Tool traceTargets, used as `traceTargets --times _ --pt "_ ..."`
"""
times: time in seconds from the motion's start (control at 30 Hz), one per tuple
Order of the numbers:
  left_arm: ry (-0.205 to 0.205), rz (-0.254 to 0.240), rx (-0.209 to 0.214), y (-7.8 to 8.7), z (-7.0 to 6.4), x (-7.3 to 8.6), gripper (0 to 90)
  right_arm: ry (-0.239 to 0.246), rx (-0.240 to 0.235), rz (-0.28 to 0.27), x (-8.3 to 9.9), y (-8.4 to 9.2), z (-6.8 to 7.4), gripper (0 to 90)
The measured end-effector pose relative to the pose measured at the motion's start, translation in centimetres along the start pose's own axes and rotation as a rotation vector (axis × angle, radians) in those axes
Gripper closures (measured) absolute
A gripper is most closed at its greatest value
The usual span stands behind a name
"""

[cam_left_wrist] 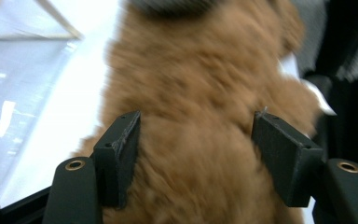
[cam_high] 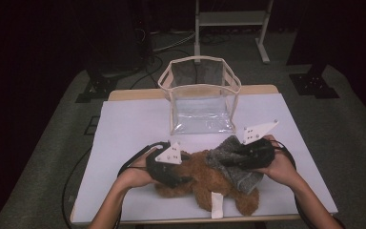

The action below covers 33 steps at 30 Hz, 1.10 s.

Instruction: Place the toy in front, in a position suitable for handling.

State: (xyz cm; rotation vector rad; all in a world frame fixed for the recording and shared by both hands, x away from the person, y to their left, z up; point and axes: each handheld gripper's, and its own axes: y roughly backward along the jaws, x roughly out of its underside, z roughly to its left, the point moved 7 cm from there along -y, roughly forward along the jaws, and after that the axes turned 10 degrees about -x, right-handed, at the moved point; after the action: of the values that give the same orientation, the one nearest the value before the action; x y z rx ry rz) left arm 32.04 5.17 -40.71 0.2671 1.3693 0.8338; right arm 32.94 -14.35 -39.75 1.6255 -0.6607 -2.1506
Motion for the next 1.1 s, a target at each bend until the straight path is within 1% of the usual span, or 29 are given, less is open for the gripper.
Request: traceTargets --times 0.03,0.07,0.1,0.13,0.17,0.23,0.27,0.3,0.33,0.37,0.4,0.43,0.47,0.53,0.6,0.63,0.67,0.73,0.8,0.83,0.9,1.0,1.07,1.1 --pt "0.01 -0.01 -0.002 0.0 0.1 -0.2 33.9 -0.006 -0.005 0.001 0.2 -0.1 0.2 72.6" --pt "0.008 -0.004 0.0 -0.2 0.2 -0.2 34.7 -0.003 -0.012 -0.004 0.3 -0.2 0.3 72.6" --pt "-0.001 0.021 0.016 -0.6 -0.1 -0.1 36.2 0.0 -0.018 -0.004 0.3 -0.2 0.6 72.6" --pt "-0.001 0.021 0.016 -0.6 -0.1 -0.1 38.7 0.014 -0.01 -0.002 0.3 -0.2 0.9 72.6" --pt "-0.022 0.042 0.015 -1.1 -0.5 0.3 38.7 0.02 -0.002 0.001 0.3 -0.1 1.0 72.6" --pt "-0.019 0.041 0.019 -1.1 -0.5 0.3 38.7 0.021 0.002 -0.001 0.4 0.0 1.0 72.5" --pt "-0.012 0.039 0.027 -1.1 -0.7 0.3 38.7 0.022 0.002 -0.004 0.5 0.2 1.0 72.5" --pt "-0.026 0.048 0.03 -1.0 -0.8 0.4 38.7 0.014 -0.015 -0.013 0.9 0.7 1.1 72.5" --pt "-0.026 0.049 0.031 -1.0 -0.9 0.4 38.8 0.011 -0.019 -0.012 1.1 0.9 1.1 72.4" --pt "-0.039 0.056 0.034 -1.0 -0.9 0.4 38.8 0.006 -0.024 -0.009 1.3 1.1 1.1 72.3" --pt "-0.038 0.056 0.033 -1.1 -1.0 0.3 38.8 0.002 -0.031 0.003 1.6 1.4 1.1 72.2" --pt "-0.049 0.063 0.033 -1.1 -1.0 0.3 38.7 0.001 -0.025 0.018 1.7 1.7 1.1 72.0" --pt "-0.048 0.065 0.033 -1.2 -1.1 0.3 38.8 0.005 -0.011 0.026 1.6 2.1 1.1 71.8" --pt "-0.053 0.071 0.036 -1.3 -1.1 0.3 38.7 0.017 0.018 0.03 0.9 2.8 1.0 71.8" --pt "-0.056 0.078 0.045 -1.4 -1.2 0.2 38.7 0.028 0.035 0.028 0.2 2.8 0.9 71.9" --pt "-0.063 0.082 0.045 -1.5 -1.3 0.1 38.7 0.036 0.043 0.029 -0.4 2.6 0.9 71.9" --pt "-0.069 0.086 0.046 -1.5 -1.3 0.1 38.8 0.05 0.043 0.03 -1.0 2.2 0.8 71.9" --pt "-0.083 0.095 0.052 -1.5 -1.5 0.1 38.9 0.055 0.031 0.024 -1.9 1.2 0.7 72.0" --pt "-0.085 0.098 0.049 -1.3 -1.4 0.2 39.0 0.066 0.019 0.027 -2.2 0.4 0.6 72.0" --pt "-0.084 0.096 0.05 -1.2 -1.4 0.3 39.2 0.064 0.016 0.028 -2.1 0.1 0.4 71.9" --pt "-0.076 0.085 0.052 -1.1 -1.2 0.4 39.8 0.036 0.004 0.009 -1.6 0.2 0.2 72.0" --pt "-0.067 0.078 0.053 -1.0 -1.3 0.5 39.8 0.013 0.002 -0.016 -0.6 1.1 0.0 72.0" --pt "-0.058 0.075 0.051 -0.9 -1.2 0.7 39.8 -0.004 0.021 -0.027 0.4 2.3 0.0 71.9" --pt "-0.058 0.075 0.051 -0.9 -1.2 0.7 39.8 -0.004 0.021 -0.027 0.4 2.3 0.0 71.9"
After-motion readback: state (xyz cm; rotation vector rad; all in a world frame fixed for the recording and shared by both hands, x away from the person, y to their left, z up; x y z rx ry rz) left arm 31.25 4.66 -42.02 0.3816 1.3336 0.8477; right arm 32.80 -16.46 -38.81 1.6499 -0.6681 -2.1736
